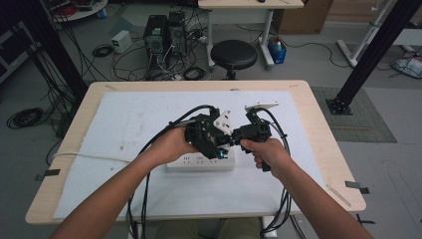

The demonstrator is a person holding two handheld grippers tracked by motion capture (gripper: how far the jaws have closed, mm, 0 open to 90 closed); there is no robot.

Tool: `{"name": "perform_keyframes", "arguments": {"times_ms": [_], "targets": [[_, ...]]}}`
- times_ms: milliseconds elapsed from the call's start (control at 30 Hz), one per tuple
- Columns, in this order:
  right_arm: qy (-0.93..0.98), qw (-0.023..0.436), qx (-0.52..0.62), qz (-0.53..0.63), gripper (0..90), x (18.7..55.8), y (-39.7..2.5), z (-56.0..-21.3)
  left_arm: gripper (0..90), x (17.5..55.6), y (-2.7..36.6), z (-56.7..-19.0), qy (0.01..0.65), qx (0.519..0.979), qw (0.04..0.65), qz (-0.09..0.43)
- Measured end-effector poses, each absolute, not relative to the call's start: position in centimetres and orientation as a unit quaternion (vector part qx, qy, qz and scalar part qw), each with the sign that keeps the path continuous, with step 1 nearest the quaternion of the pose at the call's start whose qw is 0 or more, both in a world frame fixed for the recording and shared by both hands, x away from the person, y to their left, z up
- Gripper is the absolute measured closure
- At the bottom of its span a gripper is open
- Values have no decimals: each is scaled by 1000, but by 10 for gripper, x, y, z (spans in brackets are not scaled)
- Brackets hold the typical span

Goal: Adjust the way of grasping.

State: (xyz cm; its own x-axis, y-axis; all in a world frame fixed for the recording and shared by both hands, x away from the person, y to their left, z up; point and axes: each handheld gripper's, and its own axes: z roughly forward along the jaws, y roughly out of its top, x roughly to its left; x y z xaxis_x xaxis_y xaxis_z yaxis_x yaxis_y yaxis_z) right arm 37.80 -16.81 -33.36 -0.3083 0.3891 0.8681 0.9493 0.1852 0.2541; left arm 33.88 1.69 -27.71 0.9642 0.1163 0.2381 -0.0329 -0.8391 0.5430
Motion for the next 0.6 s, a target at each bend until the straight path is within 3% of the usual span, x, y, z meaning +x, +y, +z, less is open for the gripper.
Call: {"name": "perform_keyframes", "arguments": {"times_ms": [100, 200, 333, 600], "targets": [[-689, 332, -480, -431, 618, 379, -170, -334, 421, 337, 15, -276, 29, 948, 281, 148], [-695, 308, -482, -436, 619, 379, -173, -333, 291, 339, 15, -274, 48, 947, 284, 140], [-701, 277, -486, -443, 620, 380, -184, -330, 261, 341, 23, -275, 60, 949, 275, 139], [-752, 176, -460, -438, 620, 379, -213, -322, 196, 354, 58, -285, 103, 957, 250, 107]]}}
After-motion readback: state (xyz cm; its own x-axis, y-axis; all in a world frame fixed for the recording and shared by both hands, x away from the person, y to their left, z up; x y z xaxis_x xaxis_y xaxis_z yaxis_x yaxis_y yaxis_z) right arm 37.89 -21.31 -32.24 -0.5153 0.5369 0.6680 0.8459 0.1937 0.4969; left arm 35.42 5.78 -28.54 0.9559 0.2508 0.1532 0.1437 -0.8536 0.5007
